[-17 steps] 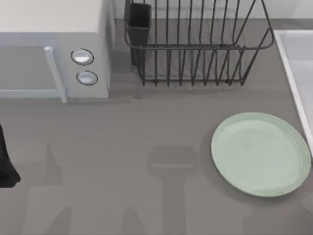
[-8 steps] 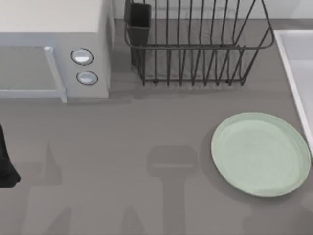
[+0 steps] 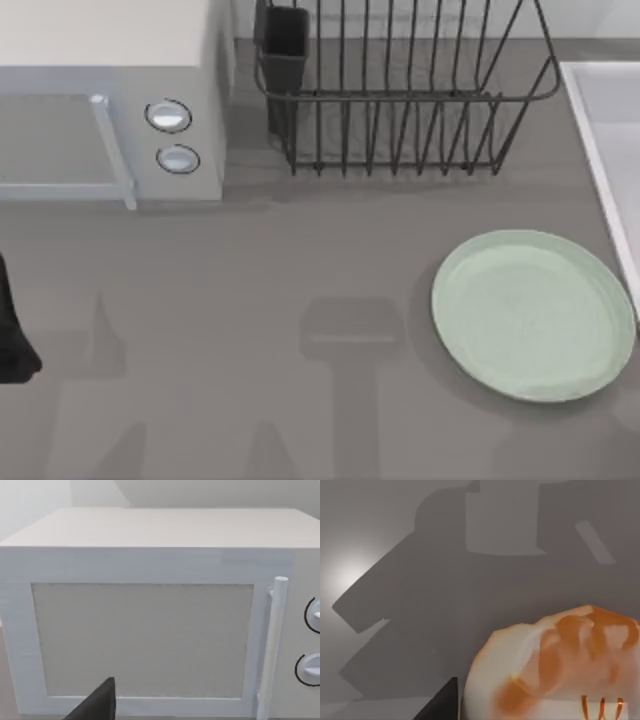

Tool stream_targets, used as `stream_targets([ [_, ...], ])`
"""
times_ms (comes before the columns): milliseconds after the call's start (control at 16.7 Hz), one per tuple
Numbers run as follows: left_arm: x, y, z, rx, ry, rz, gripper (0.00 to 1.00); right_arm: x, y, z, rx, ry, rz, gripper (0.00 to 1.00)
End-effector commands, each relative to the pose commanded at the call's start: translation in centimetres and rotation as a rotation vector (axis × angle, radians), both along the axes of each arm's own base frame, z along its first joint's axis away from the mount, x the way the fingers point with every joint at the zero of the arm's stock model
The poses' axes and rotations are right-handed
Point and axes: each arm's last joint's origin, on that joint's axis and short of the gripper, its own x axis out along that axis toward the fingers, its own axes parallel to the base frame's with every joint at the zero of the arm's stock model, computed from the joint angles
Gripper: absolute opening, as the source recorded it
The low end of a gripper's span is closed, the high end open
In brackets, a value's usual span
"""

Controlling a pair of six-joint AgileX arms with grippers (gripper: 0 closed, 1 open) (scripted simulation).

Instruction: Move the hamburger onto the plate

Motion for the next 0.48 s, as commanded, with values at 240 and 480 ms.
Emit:
stream_targets([
  [240, 0.0, 0.0, 0.0, 0.000, 0.000, 0.000, 1.00, 0.6, -0.1, 3.1, 0.001, 0.006, 0.005, 0.00],
  [480, 0.0, 0.0, 0.0, 0.000, 0.000, 0.000, 1.00, 0.0, 0.0, 6.8, 0.007, 0.054, 0.003, 0.00],
])
